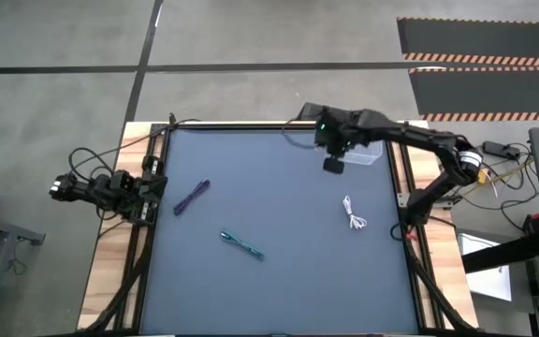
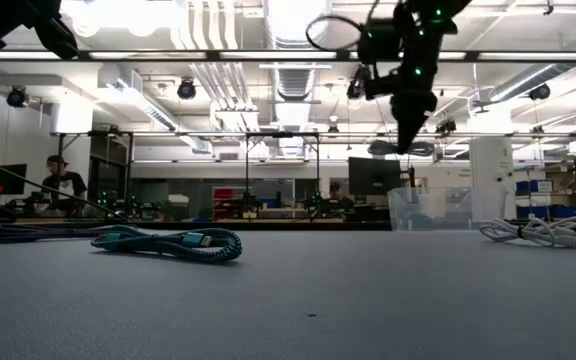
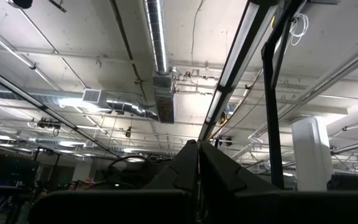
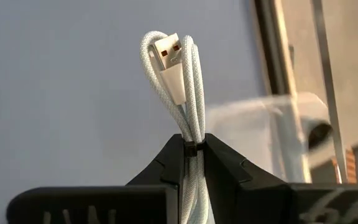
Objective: Pick and place USB-C Cables
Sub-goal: Put the left white charger cable into the bin
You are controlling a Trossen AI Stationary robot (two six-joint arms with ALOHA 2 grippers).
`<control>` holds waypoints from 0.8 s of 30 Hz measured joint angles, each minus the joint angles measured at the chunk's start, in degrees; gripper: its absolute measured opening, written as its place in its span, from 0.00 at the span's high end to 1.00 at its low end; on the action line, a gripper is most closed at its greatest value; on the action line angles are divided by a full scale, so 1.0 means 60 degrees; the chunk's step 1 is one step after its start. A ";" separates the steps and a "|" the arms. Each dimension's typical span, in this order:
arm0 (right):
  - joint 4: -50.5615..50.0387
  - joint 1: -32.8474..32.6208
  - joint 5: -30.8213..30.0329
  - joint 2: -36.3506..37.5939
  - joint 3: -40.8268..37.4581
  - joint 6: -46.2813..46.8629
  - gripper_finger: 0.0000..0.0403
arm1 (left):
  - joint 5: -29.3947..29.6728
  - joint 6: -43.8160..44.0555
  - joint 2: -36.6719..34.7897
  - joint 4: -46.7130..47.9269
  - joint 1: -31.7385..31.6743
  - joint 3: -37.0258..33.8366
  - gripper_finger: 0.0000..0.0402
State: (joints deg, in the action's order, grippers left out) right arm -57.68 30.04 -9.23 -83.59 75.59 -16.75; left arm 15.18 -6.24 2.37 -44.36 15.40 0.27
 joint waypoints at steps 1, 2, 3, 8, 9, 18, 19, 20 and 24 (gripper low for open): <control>-0.0023 0.0275 -0.0001 0.0023 0.0000 -0.0168 0.92 | 0.0000 0.0000 0.0003 0.0000 0.0000 0.0000 1.00; -0.0017 0.0527 0.0003 0.0037 0.0000 -0.0315 0.92 | 0.0000 0.0000 0.0003 0.0000 0.0000 0.0000 1.00; -0.0020 0.0754 0.0007 0.0040 0.0000 -0.0478 0.92 | 0.0000 0.0000 0.0001 0.0000 0.0000 -0.0002 1.00; -0.0020 0.1696 0.0020 0.0003 0.0000 -0.1533 0.92 | 0.0000 0.0000 0.0002 0.0001 -0.0001 -0.0001 1.00; -0.0020 0.1866 0.0032 -0.0024 0.0000 -0.1652 0.92 | 0.0000 0.0000 0.0003 0.0000 -0.0001 -0.0002 1.00; -0.0079 0.3005 0.0041 -0.0339 -0.0174 -0.1939 0.92 | 0.0001 0.0000 0.0003 0.0000 0.0000 0.0000 1.00; -0.0082 0.3068 0.0041 -0.0339 -0.0198 -0.1960 0.92 | 0.0000 0.0000 0.0003 0.0000 -0.0003 0.0000 1.00; -0.0081 0.3132 0.0039 -0.0339 -0.0205 -0.1972 0.92 | 0.0000 0.0000 0.0003 0.0000 0.0000 -0.0003 1.00; -0.0104 0.3326 0.0036 -0.0331 -0.0222 -0.1975 0.92 | 0.0000 -0.0004 0.0003 -0.0009 0.0000 -0.0001 1.00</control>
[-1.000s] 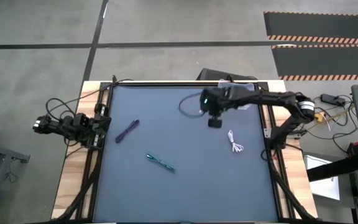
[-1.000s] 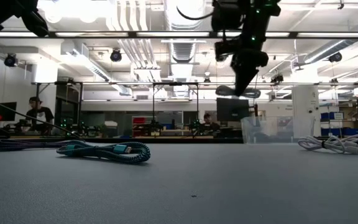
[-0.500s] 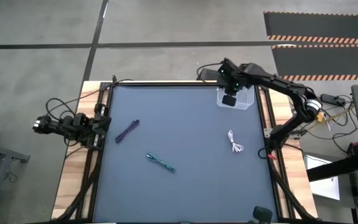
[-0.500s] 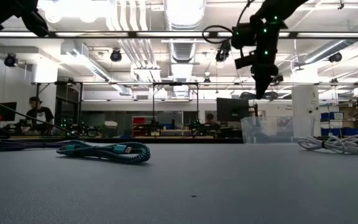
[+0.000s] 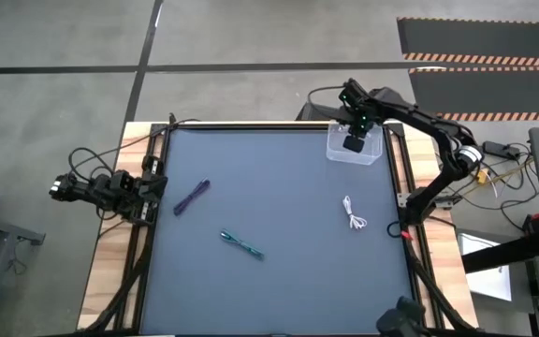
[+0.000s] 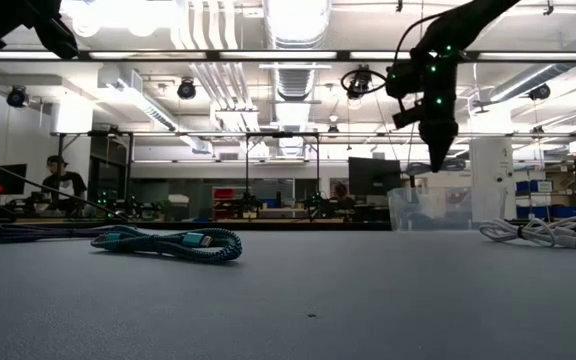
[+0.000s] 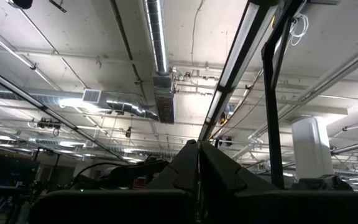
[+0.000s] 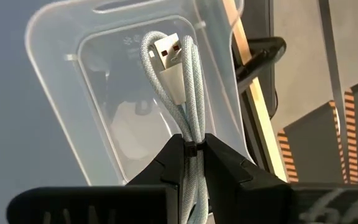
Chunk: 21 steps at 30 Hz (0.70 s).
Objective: Pick and place USB-C Cables
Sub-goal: Put the left white charger cable into the bin
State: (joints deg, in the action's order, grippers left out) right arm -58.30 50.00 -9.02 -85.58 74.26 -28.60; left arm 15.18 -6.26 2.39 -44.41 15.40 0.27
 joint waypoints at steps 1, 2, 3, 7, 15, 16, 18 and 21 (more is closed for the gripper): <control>0.0005 0.0030 0.0000 0.0003 0.0000 -0.0010 0.92 | 0.0000 0.0000 -0.0001 -0.0002 -0.0001 -0.0002 1.00; 0.0007 0.0050 0.0000 0.0004 0.0000 -0.0052 0.92 | 0.0000 0.0000 -0.0003 -0.0002 0.0000 0.0000 1.00; 0.0009 0.0057 0.0000 0.0004 -0.0004 -0.0102 0.92 | 0.0002 0.0000 0.0000 -0.0002 -0.0001 0.0001 1.00; 0.0015 0.0058 0.0000 0.0005 -0.0004 -0.0142 0.92 | 0.0000 0.0000 0.0000 -0.0006 -0.0002 0.0000 1.00; 0.0015 0.0057 -0.0001 0.0011 -0.0004 -0.0115 0.92 | 0.0000 0.0007 0.0000 -0.0006 0.0000 -0.0003 1.00; 0.0018 0.0055 -0.0002 0.0011 -0.0004 -0.0100 0.92 | 0.0000 0.0007 0.0000 -0.0008 -0.0002 -0.0001 1.00; 0.0022 0.0051 -0.0004 0.0011 -0.0012 -0.0098 0.92 | 0.0000 0.0007 0.0000 -0.0010 -0.0001 0.0001 1.00; 0.0040 0.0051 -0.0004 0.0011 -0.0047 -0.0098 0.92 | 0.0000 0.0009 0.0000 -0.0010 0.0000 0.0001 1.00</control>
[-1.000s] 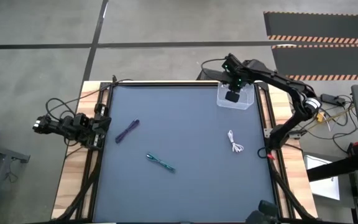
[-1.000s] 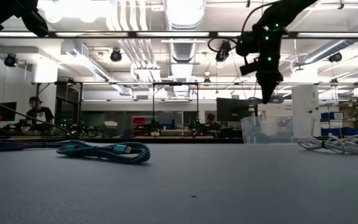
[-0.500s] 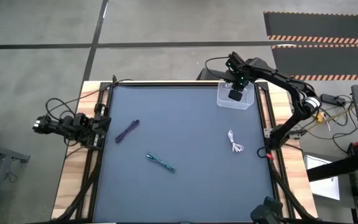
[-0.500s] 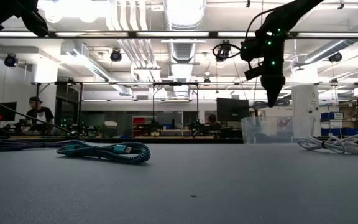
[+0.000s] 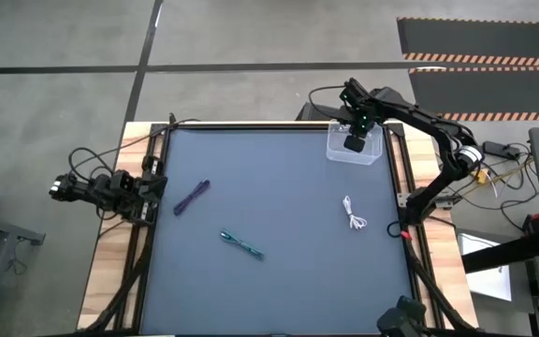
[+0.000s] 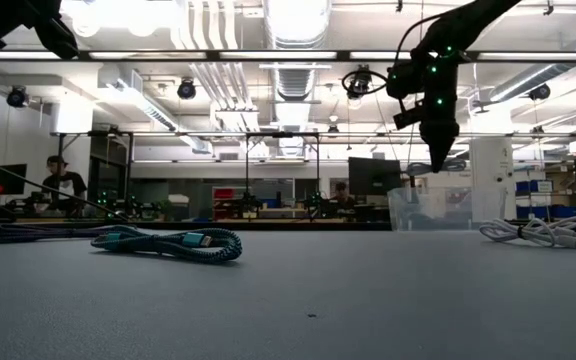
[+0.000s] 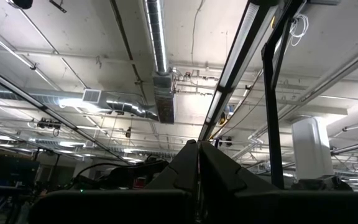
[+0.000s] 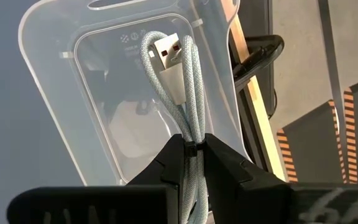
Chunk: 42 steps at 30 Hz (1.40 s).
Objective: Pick and place USB-C Cables
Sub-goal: Put the left white charger cable into the bin
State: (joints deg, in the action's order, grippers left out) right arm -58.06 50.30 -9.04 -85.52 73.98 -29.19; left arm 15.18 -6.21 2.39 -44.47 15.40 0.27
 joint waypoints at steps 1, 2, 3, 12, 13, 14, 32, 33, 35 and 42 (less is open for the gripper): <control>0.0005 0.0000 0.0000 0.0000 -0.0022 0.0000 0.92 | 0.0000 0.0002 -0.0001 0.0000 0.0000 -0.0002 1.00; 0.0007 0.0000 0.0000 0.0000 -0.0057 0.0000 0.92 | 0.0000 0.0002 0.0000 0.0000 -0.0003 -0.0003 1.00; 0.0011 0.0000 0.0000 0.0004 -0.0101 -0.0002 0.92 | 0.0000 0.0002 0.0000 0.0000 0.0000 0.0000 1.00; 0.0422 0.0135 -0.0024 0.0004 -0.0538 -0.0118 0.92 | 0.0000 0.0002 0.0000 0.0000 -0.0004 -0.0003 1.00; 0.0524 0.0135 -0.0025 0.0004 -0.0591 -0.0140 0.92 | 0.0000 0.0002 -0.0001 0.0000 -0.0002 0.0000 1.00; 0.0620 0.0130 -0.0021 0.0004 -0.0631 -0.0159 0.92 | 0.0000 0.0002 0.0000 -0.0001 0.0000 0.0000 1.00; 0.2152 0.0124 0.0075 -0.1244 -0.1292 -0.0929 0.92 | 0.0000 -0.0002 0.0000 -0.0007 0.0000 0.0000 1.00; 0.2162 0.0124 0.0076 -0.1332 -0.1291 -0.0980 0.92 | 0.0000 -0.0002 0.0000 -0.0007 -0.0001 -0.0004 1.00; 0.2162 0.0125 0.0076 -0.1454 -0.1293 -0.1063 0.92 | 0.0000 -0.0002 -0.0001 -0.0007 0.0000 -0.0002 1.00; 0.2186 0.0325 0.0372 -0.1529 -0.1292 -0.1180 0.92 | 0.0000 -0.0005 0.0000 -0.0007 -0.0004 -0.0003 1.00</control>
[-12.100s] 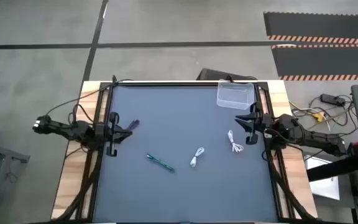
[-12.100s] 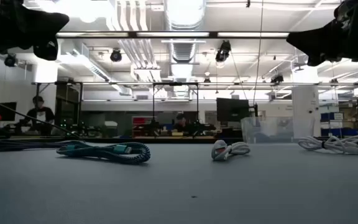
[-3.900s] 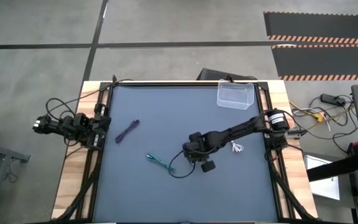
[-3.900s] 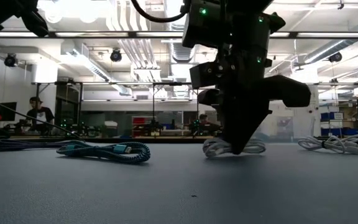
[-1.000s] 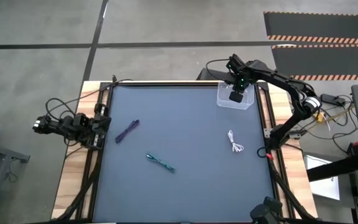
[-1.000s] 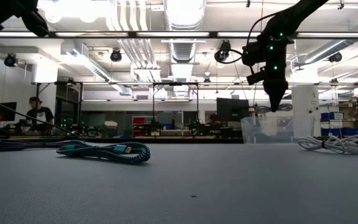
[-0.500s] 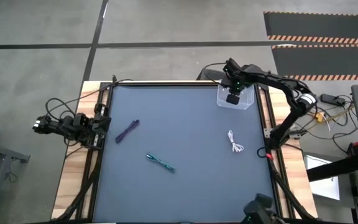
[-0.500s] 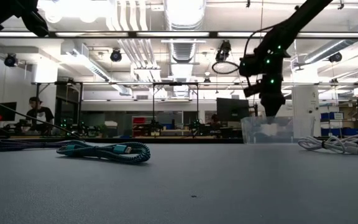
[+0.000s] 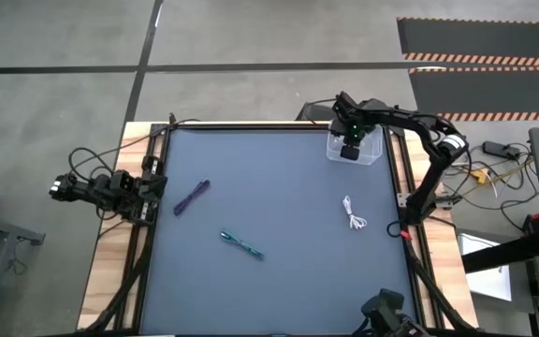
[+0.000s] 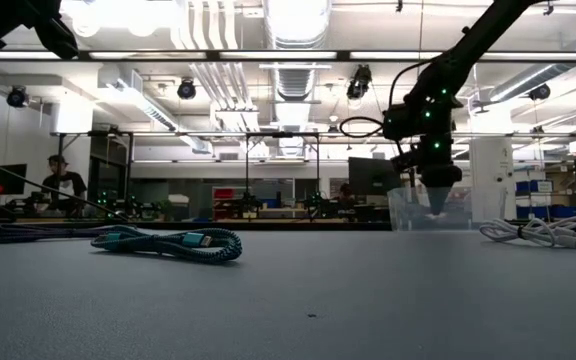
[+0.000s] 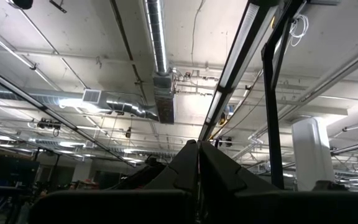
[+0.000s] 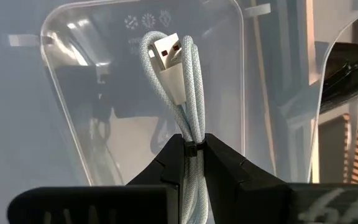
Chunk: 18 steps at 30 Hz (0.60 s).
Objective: Pick and place USB-C Cables
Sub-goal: Put the left white charger cable into the bin
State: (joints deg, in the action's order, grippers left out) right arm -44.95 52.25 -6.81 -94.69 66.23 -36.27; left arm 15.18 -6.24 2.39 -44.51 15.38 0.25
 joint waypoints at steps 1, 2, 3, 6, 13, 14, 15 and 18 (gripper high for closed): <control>0.0000 0.0058 0.0194 0.0018 0.0001 -0.0025 0.92 | 0.0000 0.0000 0.0000 0.0000 0.0002 0.0000 1.00; -0.0006 0.0120 0.0364 0.0038 0.0002 -0.0052 0.92 | 0.0000 0.0000 0.0000 0.0000 0.0001 0.0002 1.00; -0.0012 0.0187 0.0491 0.0056 0.0000 -0.0069 0.92 | 0.0000 0.0000 -0.0001 0.0000 0.0001 0.0002 1.00; -0.0030 0.0418 0.0793 0.0124 0.0002 -0.0114 0.92 | 0.0000 0.0000 0.0000 0.0000 0.0002 0.0000 1.00; -0.0189 0.1075 0.1968 0.0145 0.0002 0.0043 0.92 | 0.0000 0.0000 0.0000 0.0000 0.0000 0.0002 1.00; -0.0198 0.1143 0.1974 0.0140 0.0002 0.0043 0.92 | 0.0001 0.0000 -0.0001 0.0000 0.0002 0.0002 1.00; -0.0193 0.1186 0.2032 0.0137 0.0002 0.0061 0.92 | 0.0003 0.0000 0.0000 0.0001 0.0001 0.0000 1.00; -0.0160 0.1235 0.2376 0.0137 0.0002 0.0095 0.92 | 0.0004 -0.0005 0.0000 0.0004 0.0000 0.0003 1.00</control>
State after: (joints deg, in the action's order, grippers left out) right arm -45.91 59.66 7.45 -93.86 66.24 -35.70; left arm 15.20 -6.27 2.39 -44.49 15.38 0.27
